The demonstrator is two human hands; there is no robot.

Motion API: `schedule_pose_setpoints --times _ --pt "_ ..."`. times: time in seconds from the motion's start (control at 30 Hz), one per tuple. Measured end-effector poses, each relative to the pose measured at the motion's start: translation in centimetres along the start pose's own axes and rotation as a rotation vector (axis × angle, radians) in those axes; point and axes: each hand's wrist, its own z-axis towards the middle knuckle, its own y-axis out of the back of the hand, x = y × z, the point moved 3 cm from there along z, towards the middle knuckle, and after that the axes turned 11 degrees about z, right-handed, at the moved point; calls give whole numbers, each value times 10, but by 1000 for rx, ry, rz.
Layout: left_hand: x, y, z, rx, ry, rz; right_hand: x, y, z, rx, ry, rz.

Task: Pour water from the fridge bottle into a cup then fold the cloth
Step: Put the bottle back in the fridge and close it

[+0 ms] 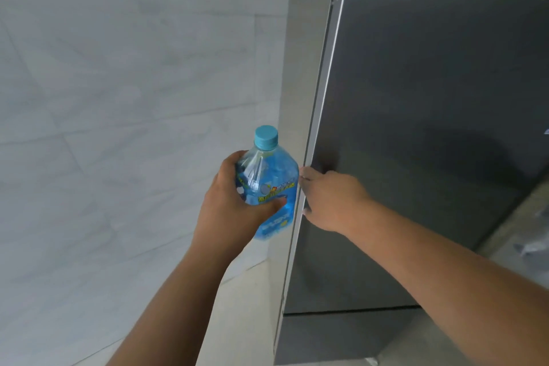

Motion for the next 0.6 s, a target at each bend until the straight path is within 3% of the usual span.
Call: schedule_pose_setpoints --times 0.6 --pt "13 -12 24 91 -27 37 18 -28 11 -132 -129 35"
